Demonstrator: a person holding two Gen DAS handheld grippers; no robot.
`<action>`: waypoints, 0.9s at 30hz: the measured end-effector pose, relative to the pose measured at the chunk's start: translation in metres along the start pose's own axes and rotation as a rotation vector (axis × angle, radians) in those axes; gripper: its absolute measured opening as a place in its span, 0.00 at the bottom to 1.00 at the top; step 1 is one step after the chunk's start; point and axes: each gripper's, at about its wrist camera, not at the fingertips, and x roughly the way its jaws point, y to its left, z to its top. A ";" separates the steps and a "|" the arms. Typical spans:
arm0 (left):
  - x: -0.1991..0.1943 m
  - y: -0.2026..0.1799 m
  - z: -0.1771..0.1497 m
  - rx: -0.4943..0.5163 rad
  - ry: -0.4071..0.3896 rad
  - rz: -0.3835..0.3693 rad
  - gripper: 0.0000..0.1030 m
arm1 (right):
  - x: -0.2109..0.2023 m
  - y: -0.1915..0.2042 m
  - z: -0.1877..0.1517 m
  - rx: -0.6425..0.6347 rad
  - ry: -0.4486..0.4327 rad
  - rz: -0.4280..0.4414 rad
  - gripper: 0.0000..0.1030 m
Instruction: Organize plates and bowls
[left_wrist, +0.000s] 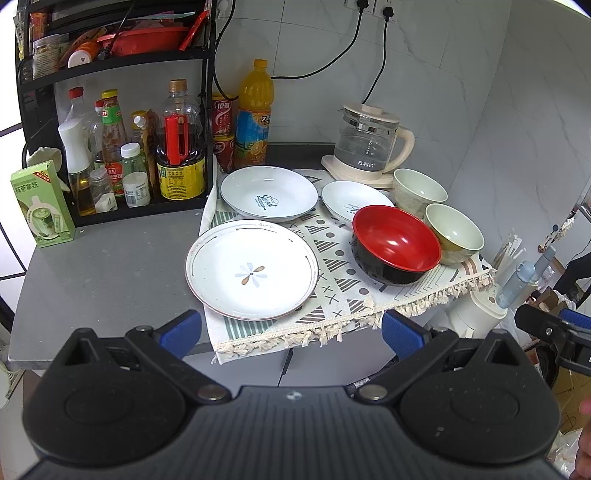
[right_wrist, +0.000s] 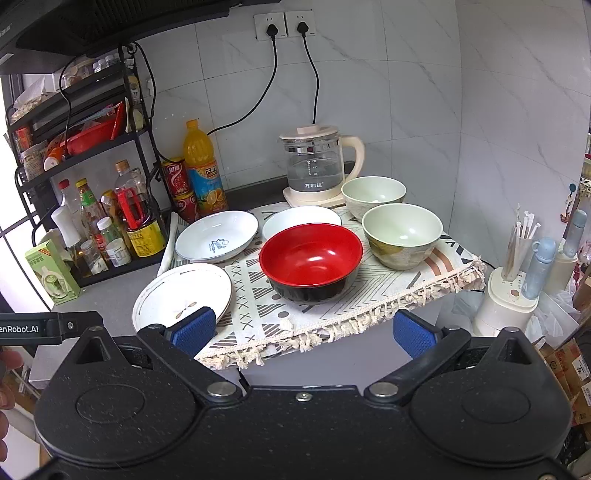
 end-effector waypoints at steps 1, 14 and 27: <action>0.001 -0.001 0.000 0.001 0.000 -0.001 1.00 | 0.000 -0.001 0.000 0.000 0.001 -0.001 1.00; 0.007 -0.003 0.002 -0.007 0.015 0.000 1.00 | 0.007 -0.004 0.001 0.008 0.019 -0.006 1.00; 0.016 -0.005 0.004 -0.004 0.028 0.007 1.00 | 0.014 -0.004 0.002 0.001 0.031 -0.001 1.00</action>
